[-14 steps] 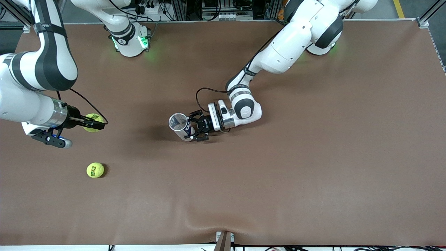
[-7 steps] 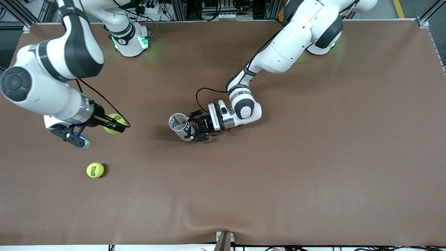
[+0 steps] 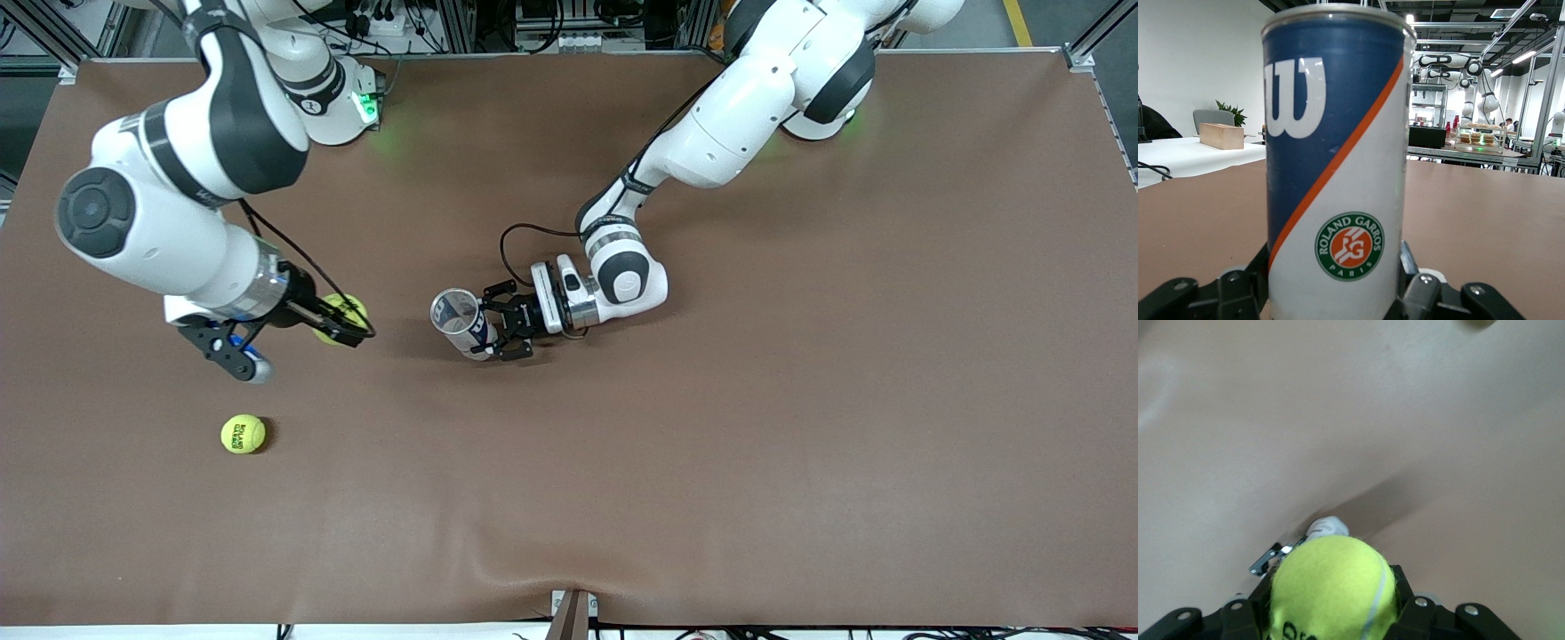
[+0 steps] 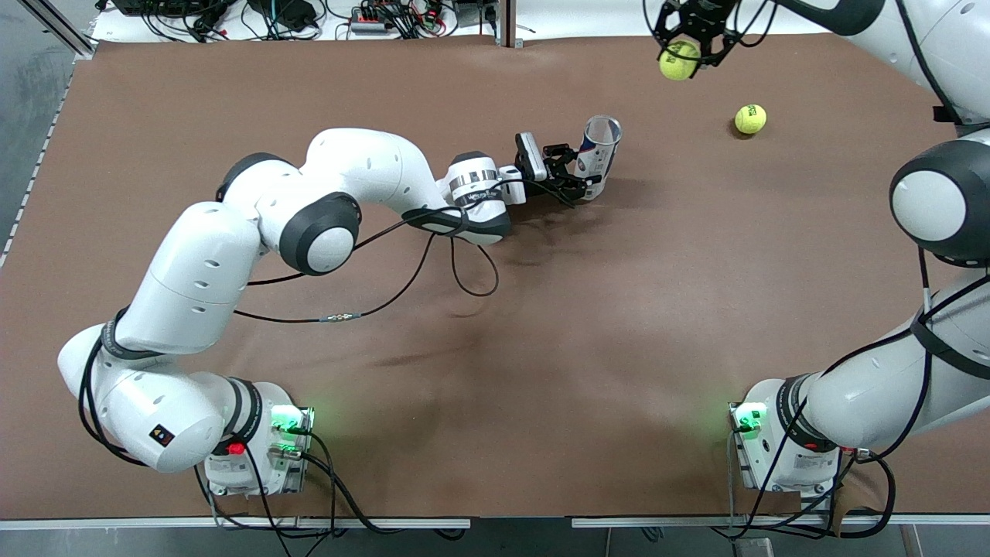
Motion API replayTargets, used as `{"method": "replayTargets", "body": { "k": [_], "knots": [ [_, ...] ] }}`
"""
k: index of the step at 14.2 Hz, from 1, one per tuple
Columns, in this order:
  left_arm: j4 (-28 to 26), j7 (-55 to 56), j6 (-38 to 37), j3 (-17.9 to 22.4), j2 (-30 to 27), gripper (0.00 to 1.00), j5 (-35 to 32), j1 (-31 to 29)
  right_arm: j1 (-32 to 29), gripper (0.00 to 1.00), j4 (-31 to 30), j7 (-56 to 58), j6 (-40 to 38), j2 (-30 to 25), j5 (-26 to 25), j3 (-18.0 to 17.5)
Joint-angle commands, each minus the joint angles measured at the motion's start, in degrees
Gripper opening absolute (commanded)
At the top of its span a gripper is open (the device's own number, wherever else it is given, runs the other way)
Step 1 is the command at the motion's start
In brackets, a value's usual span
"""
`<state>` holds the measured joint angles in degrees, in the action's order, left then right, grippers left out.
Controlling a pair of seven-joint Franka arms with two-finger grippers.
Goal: Insert tennis ball vertically with right arm
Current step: 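Carry the tennis ball over the can opening and insert it with the right gripper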
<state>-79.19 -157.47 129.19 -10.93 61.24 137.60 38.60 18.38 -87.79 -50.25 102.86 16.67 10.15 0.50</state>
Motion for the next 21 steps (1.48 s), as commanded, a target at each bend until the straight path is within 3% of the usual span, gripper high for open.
{"method": "replayTargets", "body": {
  "k": [1, 4, 6, 9, 11, 15, 16, 17, 18, 21],
  "knots": [
    [0.62, -7.94, 0.10, -0.23, 1.86, 0.73, 2.32, 0.25, 5.16, 0.46, 4.81, -6.59, -1.17, 3.54, 0.05, 0.56],
    [0.62, -8.03, 0.10, -0.23, 1.86, 0.73, 2.50, 0.24, 8.68, 0.44, 5.61, -8.81, -0.73, 5.74, -0.65, 0.65],
    [0.62, -8.03, 0.10, -0.15, 1.95, 0.73, 2.41, 0.25, 11.58, 0.44, 5.09, -9.86, -0.81, 6.88, -4.42, 0.65],
    [0.62, -8.03, 0.10, -0.23, 1.95, 0.73, 2.50, 0.24, 14.23, 0.44, 4.65, -11.71, -1.17, 9.25, -6.19, 0.73],
    [0.62, -8.03, 0.10, -0.15, 1.95, 0.73, 2.41, 0.25, 14.58, 0.45, 4.04, -11.80, -1.34, 10.05, -8.99, 0.65],
    [0.62, -8.03, 0.10, -0.15, 1.95, 0.73, 2.41, 0.16, 14.93, 0.45, 1.92, -11.80, -1.34, 10.14, -9.44, 0.73],
    [0.62, -8.03, 0.10, -0.23, 1.95, 0.73, 2.41, 0.24, 14.85, 0.49, 1.92, -11.80, -1.34, 10.14, -9.71, 0.73],
    [0.62, -8.03, 0.10, -0.23, 1.95, 0.73, 2.41, 0.25, 14.85, 0.62, 1.92, -11.71, -1.34, 10.14, -9.80, 0.73],
    [0.62, -8.03, 0.10, -0.15, 1.95, 0.73, 2.41, 0.25, 14.85, 0.99, 2.01, -11.71, -1.34, 10.14, -9.80, 0.73],
    [0.62, -8.03, 0.10, -0.23, 2.30, 0.73, 2.50, 0.25, 14.50, 1.00, 2.45, -11.62, -1.43, 10.05, -9.71, 0.73]
  ]
}}
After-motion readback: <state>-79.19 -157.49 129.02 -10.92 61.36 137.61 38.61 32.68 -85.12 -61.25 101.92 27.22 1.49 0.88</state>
